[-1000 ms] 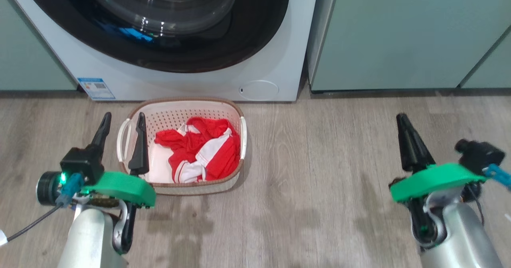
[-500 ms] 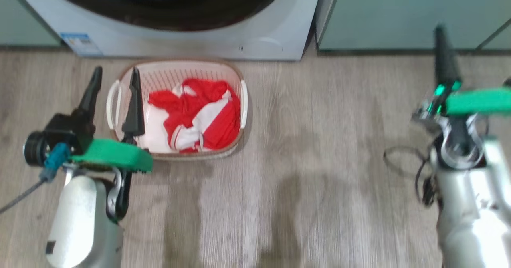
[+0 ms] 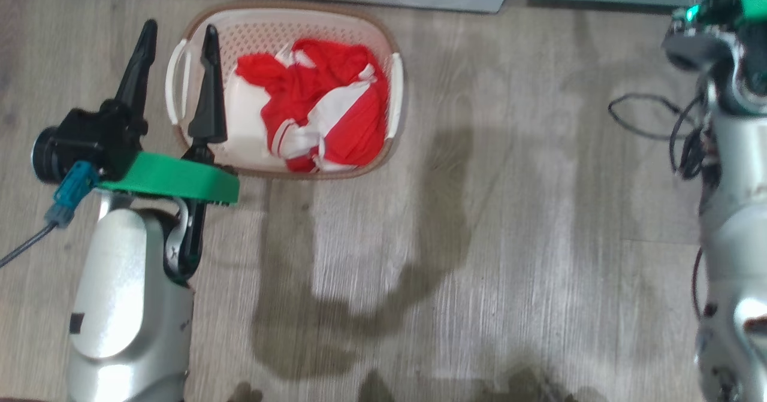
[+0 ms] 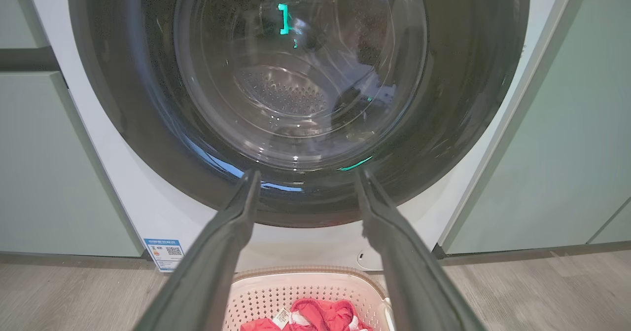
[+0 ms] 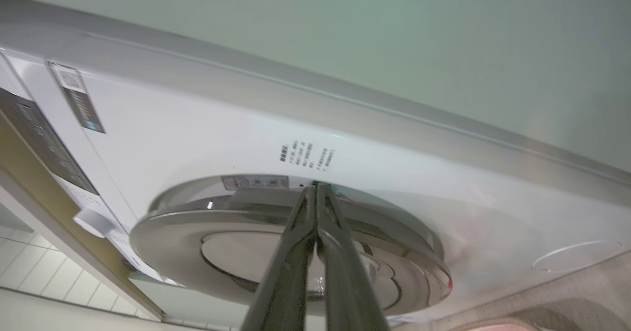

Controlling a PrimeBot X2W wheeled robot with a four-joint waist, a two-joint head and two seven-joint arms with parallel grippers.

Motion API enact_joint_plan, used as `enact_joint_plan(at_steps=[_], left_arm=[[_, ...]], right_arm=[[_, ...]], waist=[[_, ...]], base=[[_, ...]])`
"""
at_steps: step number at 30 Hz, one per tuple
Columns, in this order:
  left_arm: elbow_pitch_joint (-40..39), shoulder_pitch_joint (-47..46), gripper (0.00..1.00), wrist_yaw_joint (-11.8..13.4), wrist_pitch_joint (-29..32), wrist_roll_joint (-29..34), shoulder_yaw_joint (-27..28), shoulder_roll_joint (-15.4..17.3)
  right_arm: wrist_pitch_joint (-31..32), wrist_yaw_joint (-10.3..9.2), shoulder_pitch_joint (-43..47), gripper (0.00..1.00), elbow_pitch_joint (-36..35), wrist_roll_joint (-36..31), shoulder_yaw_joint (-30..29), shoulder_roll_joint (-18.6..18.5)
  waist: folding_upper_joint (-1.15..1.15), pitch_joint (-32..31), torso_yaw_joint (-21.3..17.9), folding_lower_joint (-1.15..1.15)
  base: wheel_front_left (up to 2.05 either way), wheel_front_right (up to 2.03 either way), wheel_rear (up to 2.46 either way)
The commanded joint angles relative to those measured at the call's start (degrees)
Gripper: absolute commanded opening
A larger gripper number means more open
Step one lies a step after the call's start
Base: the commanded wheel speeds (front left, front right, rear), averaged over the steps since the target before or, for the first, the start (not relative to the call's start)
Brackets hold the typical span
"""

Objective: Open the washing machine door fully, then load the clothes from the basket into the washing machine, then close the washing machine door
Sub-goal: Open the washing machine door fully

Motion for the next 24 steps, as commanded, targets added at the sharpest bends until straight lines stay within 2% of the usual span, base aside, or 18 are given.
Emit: enact_joint_plan(at_steps=[1, 14, 24], left_arm=[[-2.3, -1.58, 1.0, -0.19, -0.54, -0.33, 1.24, 0.87], [-2.87, -4.17, 1.0, -0.89, -0.54, -1.03, -1.23, 0.26], [-2.79, -5.14, 1.0, -0.85, -0.54, -1.63, -2.89, 0.18]], right_arm=[[1.32, 0.01, -2.97, 0.0, -0.53, -0.29, 1.64, -0.28], [11.19, 0.01, -20.55, 0.0, 12.43, -2.66, 3.78, -1.63], [13.24, 0.01, -28.11, 0.0, 19.1, -5.01, 3.67, -1.86]], waist=[[0.0, 1.59, 1.38, 0.0], [0.0, 5.0, 4.64, 0.0], [0.0, 6.08, 6.41, 0.0]], base=[[0.0, 0.0, 0.0], [0.0, 0.0, 0.0], [0.0, 0.0, 0.0]])
